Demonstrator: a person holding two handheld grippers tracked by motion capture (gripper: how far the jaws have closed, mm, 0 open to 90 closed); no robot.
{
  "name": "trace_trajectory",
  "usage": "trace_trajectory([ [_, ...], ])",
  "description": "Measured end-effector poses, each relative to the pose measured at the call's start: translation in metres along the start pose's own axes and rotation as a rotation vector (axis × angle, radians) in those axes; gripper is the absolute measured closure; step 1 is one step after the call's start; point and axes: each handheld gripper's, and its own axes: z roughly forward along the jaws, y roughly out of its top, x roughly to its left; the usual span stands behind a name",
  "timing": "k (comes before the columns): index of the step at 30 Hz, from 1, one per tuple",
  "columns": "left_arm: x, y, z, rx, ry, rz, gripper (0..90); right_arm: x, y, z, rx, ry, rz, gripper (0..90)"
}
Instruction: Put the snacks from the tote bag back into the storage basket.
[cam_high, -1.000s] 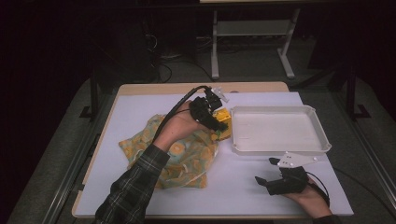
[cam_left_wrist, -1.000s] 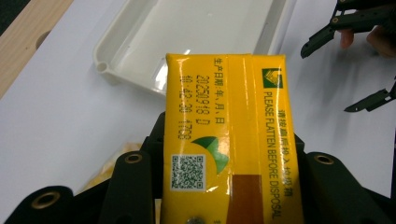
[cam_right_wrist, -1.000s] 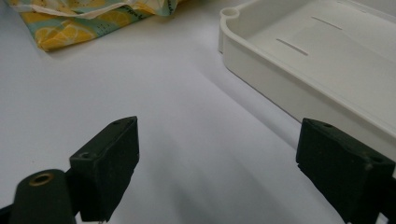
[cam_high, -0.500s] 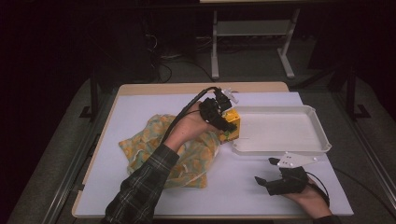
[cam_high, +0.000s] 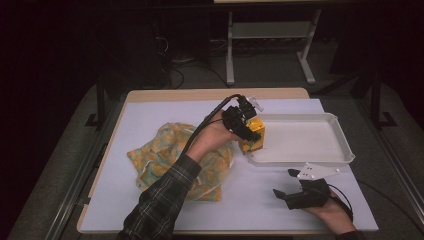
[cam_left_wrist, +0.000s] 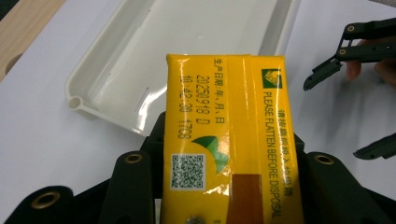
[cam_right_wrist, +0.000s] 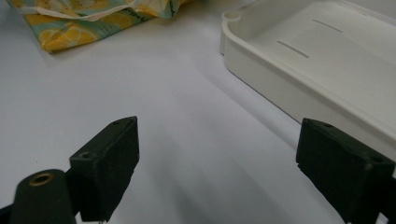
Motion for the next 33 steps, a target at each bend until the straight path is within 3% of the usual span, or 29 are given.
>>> trace_trajectory([
  [23, -0.009, 0.02, 0.036, -0.002, 0.011, -0.037, 53.8, 0.0, 0.0, -0.001, -0.004, 0.003, -0.003, 13.0],
  [33, -0.011, 0.021, 0.058, 0.02, 0.027, -0.089, 53.8, -0.001, 0.0, -0.002, -0.005, 0.005, -0.004, 13.0],
])
